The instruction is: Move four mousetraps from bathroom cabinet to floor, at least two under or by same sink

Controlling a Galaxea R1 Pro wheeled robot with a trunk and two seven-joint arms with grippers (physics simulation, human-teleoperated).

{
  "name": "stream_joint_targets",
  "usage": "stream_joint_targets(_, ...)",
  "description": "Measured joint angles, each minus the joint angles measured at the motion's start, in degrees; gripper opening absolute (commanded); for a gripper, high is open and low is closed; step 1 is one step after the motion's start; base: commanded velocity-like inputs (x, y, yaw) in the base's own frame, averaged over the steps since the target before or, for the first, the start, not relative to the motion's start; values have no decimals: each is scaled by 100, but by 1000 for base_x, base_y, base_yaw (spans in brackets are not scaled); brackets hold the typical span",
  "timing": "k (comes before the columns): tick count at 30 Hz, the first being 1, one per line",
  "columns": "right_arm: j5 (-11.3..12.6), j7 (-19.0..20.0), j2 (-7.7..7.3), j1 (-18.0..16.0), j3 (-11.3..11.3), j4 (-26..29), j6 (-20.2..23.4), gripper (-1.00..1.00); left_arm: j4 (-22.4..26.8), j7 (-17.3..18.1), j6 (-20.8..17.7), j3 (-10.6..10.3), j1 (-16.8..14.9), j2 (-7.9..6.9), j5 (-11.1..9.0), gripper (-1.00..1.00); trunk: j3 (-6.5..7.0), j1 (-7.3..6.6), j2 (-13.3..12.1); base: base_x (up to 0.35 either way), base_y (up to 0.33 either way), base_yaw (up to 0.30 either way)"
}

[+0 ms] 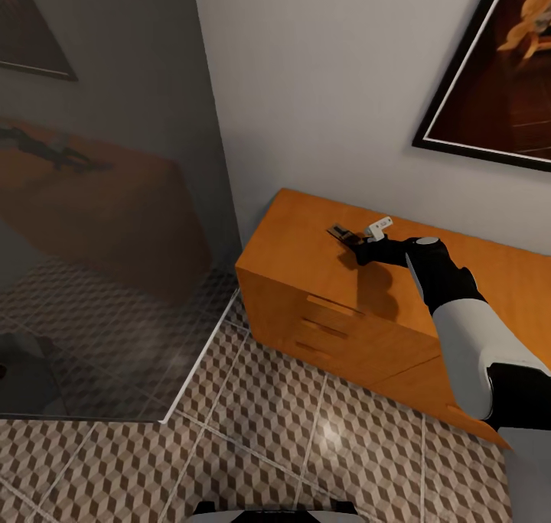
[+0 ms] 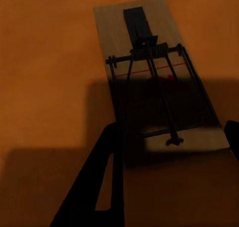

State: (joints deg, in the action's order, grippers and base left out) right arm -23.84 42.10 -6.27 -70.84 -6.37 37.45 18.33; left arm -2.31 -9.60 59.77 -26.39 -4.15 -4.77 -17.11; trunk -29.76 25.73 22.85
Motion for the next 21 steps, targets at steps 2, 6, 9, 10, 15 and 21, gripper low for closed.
stream_joint_targets(2,1,0,0,2,0,3,0,-100,-1,0,0,0,0,0,0,-100,0,0,0,0,0,0)
stream_joint_targets(6,3,-2,0,5,0,7,-1,-100,-3,0,0,0,0,0,0,-100,0,0,0,0,0,0)
stream_joint_targets(9,0,0,0,3,-1,3,0,-100,0,0,0,0,0,0,0,-100,1,0,0,0,0,0)
stream_joint_targets(10,4,-4,0,2,0,-4,-3,-100,-3,0,0,0,0,0,0,-100,3,0,0,0,0,0)
stream_joint_targets(15,23,-20,1,3,1,-77,-3,-100,0,1,0,0,-1,0,0,-100,39,0,0,0,0,0)
stream_joint_targets(21,-1,-23,-1,2,-2,-191,-11,-100,0,0,0,0,0,0,0,-100,95,1,0,0,0,0)
